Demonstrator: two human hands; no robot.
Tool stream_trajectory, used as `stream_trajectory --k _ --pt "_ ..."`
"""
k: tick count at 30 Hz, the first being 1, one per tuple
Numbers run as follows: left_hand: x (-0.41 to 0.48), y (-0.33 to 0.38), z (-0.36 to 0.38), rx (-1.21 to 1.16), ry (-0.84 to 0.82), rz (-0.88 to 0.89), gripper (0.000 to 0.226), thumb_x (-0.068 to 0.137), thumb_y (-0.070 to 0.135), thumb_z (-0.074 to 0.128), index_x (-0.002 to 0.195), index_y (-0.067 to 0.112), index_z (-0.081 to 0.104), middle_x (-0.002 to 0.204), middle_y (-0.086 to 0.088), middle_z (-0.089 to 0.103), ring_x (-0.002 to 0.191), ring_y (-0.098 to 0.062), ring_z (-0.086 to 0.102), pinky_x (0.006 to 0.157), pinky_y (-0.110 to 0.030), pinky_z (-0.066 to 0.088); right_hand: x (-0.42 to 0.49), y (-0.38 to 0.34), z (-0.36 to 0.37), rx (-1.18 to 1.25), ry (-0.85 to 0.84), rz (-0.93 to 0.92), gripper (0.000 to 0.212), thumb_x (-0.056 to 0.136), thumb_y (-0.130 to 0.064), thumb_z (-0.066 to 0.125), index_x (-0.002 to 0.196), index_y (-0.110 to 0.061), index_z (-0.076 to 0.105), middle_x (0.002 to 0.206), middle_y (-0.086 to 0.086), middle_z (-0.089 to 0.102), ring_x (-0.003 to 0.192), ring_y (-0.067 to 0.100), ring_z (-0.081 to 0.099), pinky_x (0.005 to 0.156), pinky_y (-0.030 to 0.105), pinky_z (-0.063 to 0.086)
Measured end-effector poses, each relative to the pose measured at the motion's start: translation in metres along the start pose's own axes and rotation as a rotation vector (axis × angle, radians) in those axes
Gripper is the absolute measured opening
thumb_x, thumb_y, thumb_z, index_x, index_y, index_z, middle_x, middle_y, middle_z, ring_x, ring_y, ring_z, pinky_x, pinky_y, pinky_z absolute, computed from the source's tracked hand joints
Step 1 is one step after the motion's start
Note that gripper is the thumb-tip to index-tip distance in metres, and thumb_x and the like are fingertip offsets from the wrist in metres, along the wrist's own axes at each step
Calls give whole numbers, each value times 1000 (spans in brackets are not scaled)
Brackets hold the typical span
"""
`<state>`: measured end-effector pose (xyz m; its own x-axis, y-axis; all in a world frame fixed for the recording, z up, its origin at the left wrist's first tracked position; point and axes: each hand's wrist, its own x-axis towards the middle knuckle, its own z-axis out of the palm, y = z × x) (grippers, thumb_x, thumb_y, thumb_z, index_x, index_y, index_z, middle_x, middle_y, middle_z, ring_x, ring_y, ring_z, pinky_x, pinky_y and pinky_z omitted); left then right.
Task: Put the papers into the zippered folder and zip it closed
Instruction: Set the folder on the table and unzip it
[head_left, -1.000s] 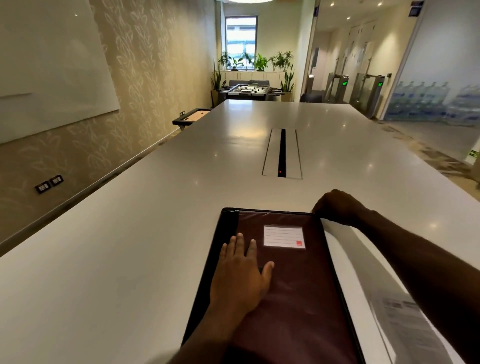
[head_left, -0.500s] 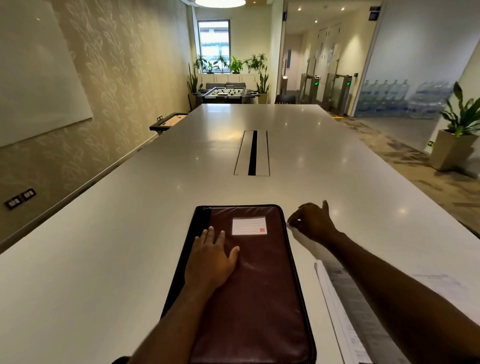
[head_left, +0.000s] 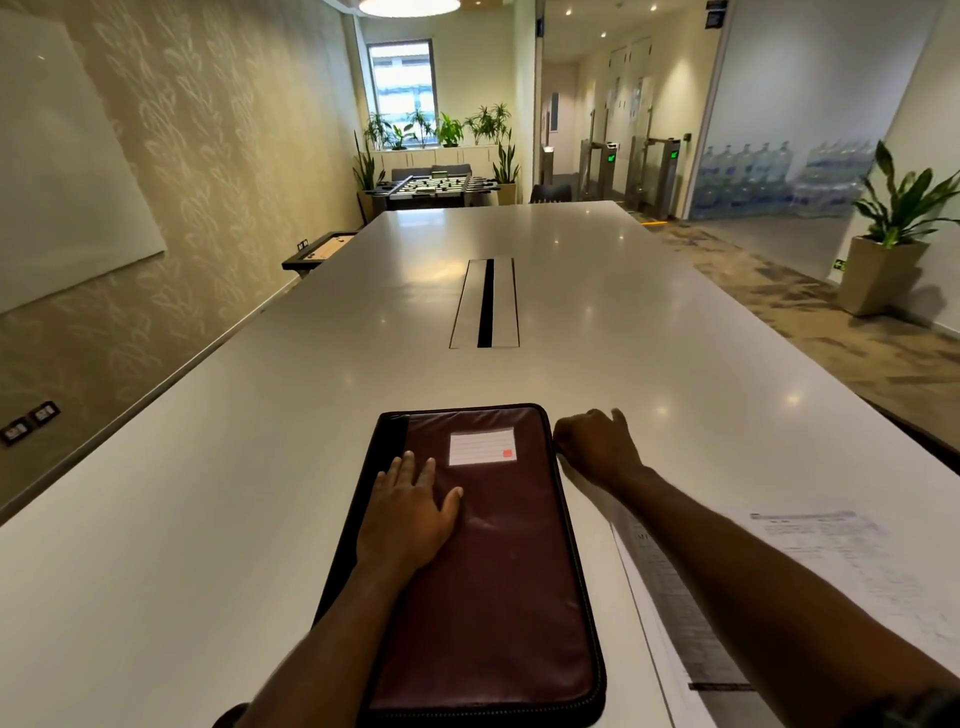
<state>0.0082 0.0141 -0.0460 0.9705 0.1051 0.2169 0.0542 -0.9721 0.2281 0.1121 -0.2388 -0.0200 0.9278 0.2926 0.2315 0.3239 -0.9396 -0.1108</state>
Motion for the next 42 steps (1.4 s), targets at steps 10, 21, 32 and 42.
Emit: stream_trajectory --k 10,21,32,42 --pt "0 -4 3 4 10 24 71 93 61 31 149 18 29 158 -13 23 147 -25 14 119 -38 7 17 14 -4 155 41 86 17 88 -30 59 83 -30 75 87 -5 76 91 19 67 112 59 14" --pt "2 -1 3 5 -24 2 70 94 59 34 149 16 31 158 -16 22 147 -28 15 119 -41 7 -5 27 -25 239 -159 -146 12 83 -31 69 91 -30 78 101 -10 75 109 12 62 114 60 11" --pt "-2 15 -10 200 -80 -60 65 96 57 32 146 15 35 157 -20 21 147 -34 9 115 -55 10 -68 9 -32 211 -136 -156 13 85 -32 66 91 -31 77 98 -11 76 109 9 61 116 56 1" --pt "-116 123 -28 -134 -318 312 104 67 87 39 146 20 33 159 -11 20 145 -29 16 117 -53 11 -99 -21 -30 17 -24 2 19 92 -33 54 91 -25 71 94 0 74 103 25 64 112 55 21"
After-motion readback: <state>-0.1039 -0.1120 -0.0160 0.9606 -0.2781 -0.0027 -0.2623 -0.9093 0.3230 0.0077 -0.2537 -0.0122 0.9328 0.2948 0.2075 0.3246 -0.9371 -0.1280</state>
